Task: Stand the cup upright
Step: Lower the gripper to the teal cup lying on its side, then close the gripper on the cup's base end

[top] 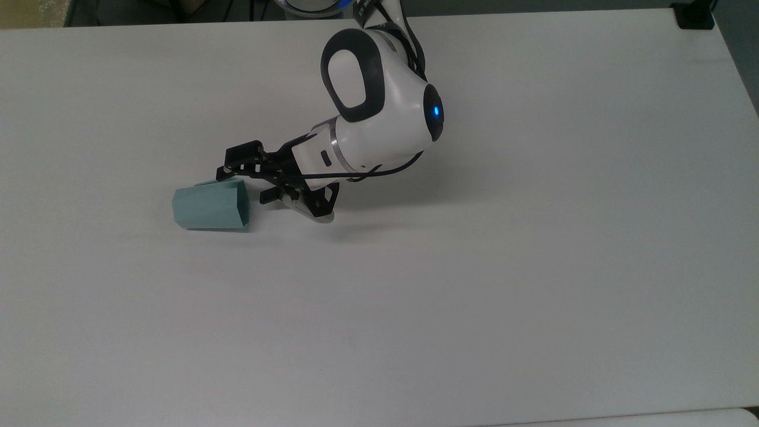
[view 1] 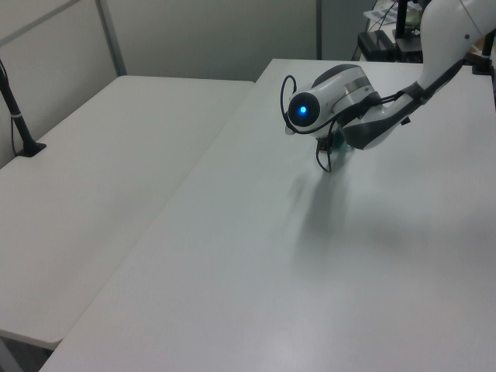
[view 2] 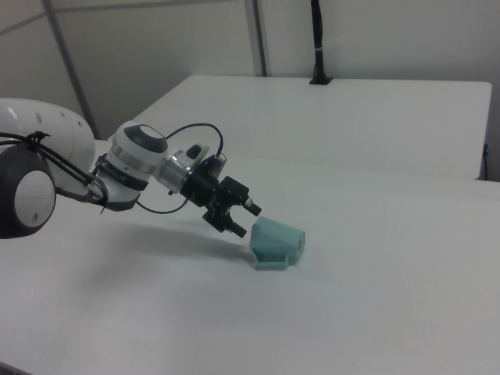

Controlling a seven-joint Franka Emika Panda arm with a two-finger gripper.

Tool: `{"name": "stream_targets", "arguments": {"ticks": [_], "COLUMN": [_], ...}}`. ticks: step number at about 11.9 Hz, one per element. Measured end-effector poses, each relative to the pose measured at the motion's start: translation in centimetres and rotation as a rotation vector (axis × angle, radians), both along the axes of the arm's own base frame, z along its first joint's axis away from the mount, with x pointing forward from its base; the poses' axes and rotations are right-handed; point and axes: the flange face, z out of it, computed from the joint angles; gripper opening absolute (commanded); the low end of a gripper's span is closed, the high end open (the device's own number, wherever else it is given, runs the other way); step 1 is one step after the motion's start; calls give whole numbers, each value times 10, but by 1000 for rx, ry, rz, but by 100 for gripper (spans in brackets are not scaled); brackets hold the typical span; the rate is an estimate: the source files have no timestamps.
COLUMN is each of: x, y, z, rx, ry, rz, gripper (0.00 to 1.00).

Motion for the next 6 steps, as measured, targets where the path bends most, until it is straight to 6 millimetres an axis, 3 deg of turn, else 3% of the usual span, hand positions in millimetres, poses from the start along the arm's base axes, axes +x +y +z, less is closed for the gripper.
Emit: {"name": "stream_targets", "arguments": {"ticks": [4, 6], "x": [10, 12], "y": [-14, -22], "z": [-6, -12], "rx": [-37, -44], "ry": [-7, -1], "rz": [7, 3], "gripper": [100, 92]}}
